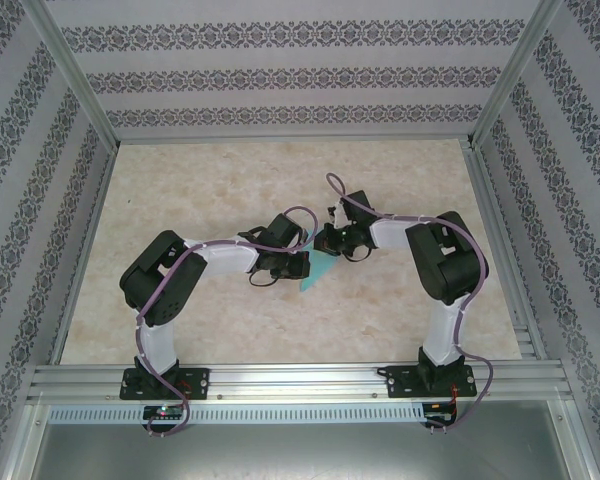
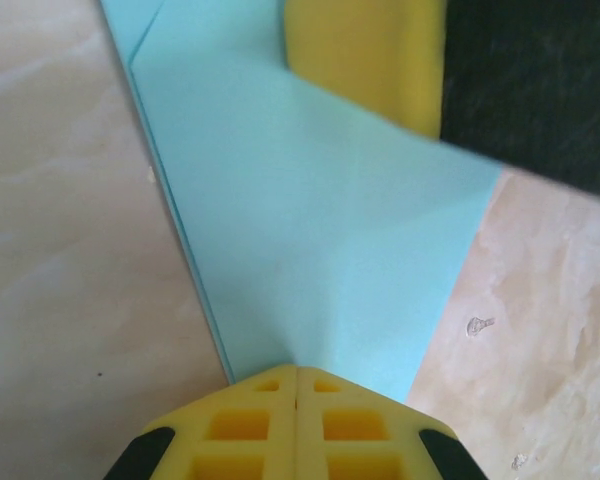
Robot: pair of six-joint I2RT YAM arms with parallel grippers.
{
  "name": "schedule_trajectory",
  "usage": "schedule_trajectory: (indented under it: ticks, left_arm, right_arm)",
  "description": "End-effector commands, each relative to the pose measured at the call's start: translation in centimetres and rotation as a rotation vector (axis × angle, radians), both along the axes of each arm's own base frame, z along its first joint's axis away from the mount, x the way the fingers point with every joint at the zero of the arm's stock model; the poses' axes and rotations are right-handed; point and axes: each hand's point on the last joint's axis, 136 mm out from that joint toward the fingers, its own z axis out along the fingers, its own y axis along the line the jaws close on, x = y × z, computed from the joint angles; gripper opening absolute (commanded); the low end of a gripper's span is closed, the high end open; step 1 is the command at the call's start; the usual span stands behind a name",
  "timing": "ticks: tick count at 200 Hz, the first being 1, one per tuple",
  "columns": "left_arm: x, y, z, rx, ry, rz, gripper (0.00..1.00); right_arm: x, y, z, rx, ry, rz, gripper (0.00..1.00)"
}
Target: Fold a paper plane with a square sheet of paper (pick it up from the middle)
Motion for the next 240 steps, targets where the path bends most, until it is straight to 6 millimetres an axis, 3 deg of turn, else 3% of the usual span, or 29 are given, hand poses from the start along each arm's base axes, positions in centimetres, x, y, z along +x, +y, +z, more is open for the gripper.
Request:
schedule_trajectory:
  ticks: [1,110,131,154,185,219,240]
  left_arm:
    - [-7.4,6.8,-7.9,0.331,0.248,-0.025,0.02]
    - [-7.6,6.7,-7.9,0.318,0.246,-0.03,0.02]
    - [-7.5,6.6,-7.9,0.313,0.243,-0.03,0.02]
    - [-7.4,6.4,-7.8,0.307,0.241,-0.03,0.02]
    - [-7.0,6.1,-7.6,0.297,0.23,-0.023,0.02]
    - [-6.5,5.7,-7.5,0.287,0.221,-0.018,0.02]
    - [-6.4,5.6,-7.3,0.282,0.216,-0.017,0.02]
  right_arm:
    - [2.5,-2.0,-0.7,-0.054,-0.03,-0.064,0.06]
    - [8.5,-6.7,-1.1,-0.125,-0.036,-0.221,0.05]
    - [9.5,-7.1,0.2,-0.132,-0.066,-0.221,0.04]
    - [10.0,-6.7,3.0,-0.115,-0.116,-0.206,0.04]
    - [7.8,-5.6,6.7,-0.023,-0.17,-0.184,0.05]
    - [2.2,-2.1,6.0,0.045,-0.114,-0.112,0.05]
    - [0.2,-0.6,5.1,0.056,-0.082,-0.092,0.05]
